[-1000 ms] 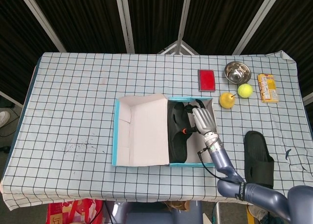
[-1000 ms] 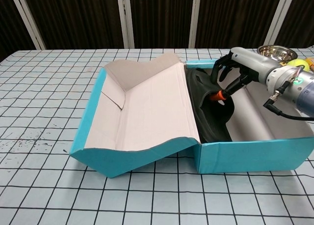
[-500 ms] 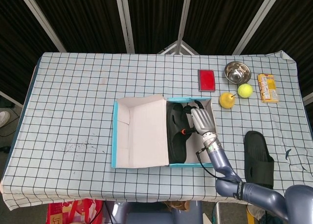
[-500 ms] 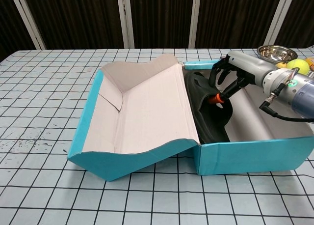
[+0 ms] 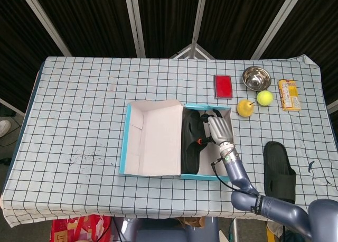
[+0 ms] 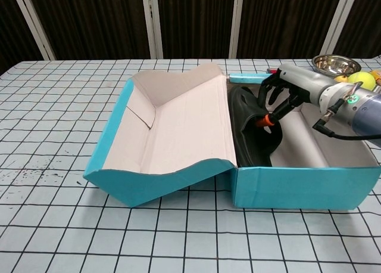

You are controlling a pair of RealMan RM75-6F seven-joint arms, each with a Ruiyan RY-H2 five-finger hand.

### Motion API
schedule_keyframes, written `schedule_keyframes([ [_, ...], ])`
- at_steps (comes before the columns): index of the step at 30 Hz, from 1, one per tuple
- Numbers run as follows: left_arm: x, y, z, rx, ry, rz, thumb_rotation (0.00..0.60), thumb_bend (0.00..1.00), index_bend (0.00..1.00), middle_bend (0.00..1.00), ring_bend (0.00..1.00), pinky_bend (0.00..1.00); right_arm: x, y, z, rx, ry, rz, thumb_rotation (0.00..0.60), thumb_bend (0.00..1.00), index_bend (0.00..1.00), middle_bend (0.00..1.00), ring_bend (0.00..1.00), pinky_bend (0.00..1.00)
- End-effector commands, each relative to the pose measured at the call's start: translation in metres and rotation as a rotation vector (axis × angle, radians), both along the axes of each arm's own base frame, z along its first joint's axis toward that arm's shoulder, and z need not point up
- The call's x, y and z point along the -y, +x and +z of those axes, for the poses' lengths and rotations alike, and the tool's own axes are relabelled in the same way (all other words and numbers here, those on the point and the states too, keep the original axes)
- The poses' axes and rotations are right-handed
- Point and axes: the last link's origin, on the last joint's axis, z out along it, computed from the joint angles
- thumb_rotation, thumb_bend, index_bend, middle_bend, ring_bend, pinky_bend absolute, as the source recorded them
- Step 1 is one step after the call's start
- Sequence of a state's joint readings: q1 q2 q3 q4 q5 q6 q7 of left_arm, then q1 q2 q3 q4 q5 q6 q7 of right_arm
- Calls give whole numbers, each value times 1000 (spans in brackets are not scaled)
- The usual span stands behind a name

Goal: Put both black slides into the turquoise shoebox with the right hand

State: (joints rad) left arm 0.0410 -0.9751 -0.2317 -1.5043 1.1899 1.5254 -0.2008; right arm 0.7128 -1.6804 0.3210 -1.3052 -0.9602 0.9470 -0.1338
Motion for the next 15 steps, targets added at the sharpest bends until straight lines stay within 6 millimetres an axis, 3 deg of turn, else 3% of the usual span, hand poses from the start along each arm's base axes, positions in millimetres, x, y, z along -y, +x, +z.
schedule_keyframes([
  [1,0,0,0,0,1,0,600,813,223,96,59,135,0,2,2,-10,15,-12,600,464,581,575,301,0],
  [10,0,0,-1,0,-3,0,600,813,223,96,59,135,-1,5,6,-34,41,-22,600,408,509,472,218,0],
  [15,0,0,-1,0,-3,0,600,813,223,96,58,135,-2,5,7,-43,64,-26,600,264,374,370,152,0],
])
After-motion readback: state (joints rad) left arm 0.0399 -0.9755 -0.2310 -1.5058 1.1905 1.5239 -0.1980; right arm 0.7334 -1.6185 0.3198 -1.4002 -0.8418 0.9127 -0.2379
